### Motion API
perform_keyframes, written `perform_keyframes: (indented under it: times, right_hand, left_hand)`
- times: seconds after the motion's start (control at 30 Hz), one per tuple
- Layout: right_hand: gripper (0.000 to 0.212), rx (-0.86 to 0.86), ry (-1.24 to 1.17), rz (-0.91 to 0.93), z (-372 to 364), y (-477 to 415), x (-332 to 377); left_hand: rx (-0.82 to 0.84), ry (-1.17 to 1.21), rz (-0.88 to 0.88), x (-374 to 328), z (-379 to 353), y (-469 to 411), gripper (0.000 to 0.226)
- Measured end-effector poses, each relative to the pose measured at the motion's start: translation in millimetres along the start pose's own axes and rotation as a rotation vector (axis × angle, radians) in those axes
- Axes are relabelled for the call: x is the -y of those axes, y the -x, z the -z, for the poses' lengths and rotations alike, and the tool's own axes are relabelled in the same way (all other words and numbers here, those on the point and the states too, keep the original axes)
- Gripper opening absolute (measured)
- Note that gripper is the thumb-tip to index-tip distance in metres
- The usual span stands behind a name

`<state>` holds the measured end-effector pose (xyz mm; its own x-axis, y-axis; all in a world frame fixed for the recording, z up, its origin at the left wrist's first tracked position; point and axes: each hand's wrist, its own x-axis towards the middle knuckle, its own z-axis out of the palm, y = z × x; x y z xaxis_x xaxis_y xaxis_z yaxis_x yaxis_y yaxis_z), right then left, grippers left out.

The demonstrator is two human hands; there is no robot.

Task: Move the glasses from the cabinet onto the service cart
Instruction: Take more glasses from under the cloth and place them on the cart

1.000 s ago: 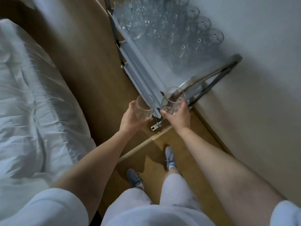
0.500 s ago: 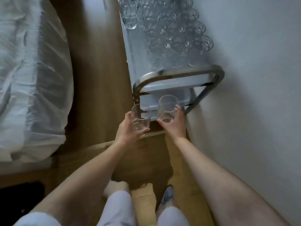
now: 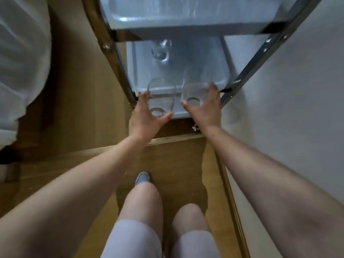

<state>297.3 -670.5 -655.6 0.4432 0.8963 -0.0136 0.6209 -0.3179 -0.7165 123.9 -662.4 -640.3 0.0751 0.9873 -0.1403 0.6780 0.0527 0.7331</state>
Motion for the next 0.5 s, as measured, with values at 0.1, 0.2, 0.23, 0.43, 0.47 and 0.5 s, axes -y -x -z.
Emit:
perform_keyframes:
  times: [0.1, 0.2, 0.23, 0.43, 0.47, 0.5]
  right_hand:
    - [0.096, -0.105, -0.019, 0.101, -17.9, -44.1, -21.0]
    - [0.096, -0.214, -0.137, 0.183, -38.9, -79.9, -34.4]
    - [0.097, -0.238, -0.161, 0.203, -46.0, -87.9, -36.9]
    - [0.097, -0.251, -0.255, 0.290, -84.4, -132.7, -36.5]
    - [0.098, -0.243, -0.251, 0.312, -85.9, -136.4, -32.8]
    - [0.100, -0.231, -0.245, 0.321, -92.1, -137.7, -31.5]
  left_hand:
    - [-0.113, 0.075, -0.055, 9.7, -30.3, -36.3, 0.087]
    - [-0.222, 0.136, -0.129, 10.7, -56.0, -69.3, 0.084]
    - [-0.263, 0.152, -0.135, 10.9, -61.5, -78.0, 0.084]
    - [-0.540, 0.212, -0.103, 25.8, -72.4, -133.8, 0.085]
    - [-0.574, 0.245, -0.090, 26.5, -70.6, -138.3, 0.085]
    - [-0.589, 0.256, -0.077, 29.6, -70.6, -141.7, 0.085]
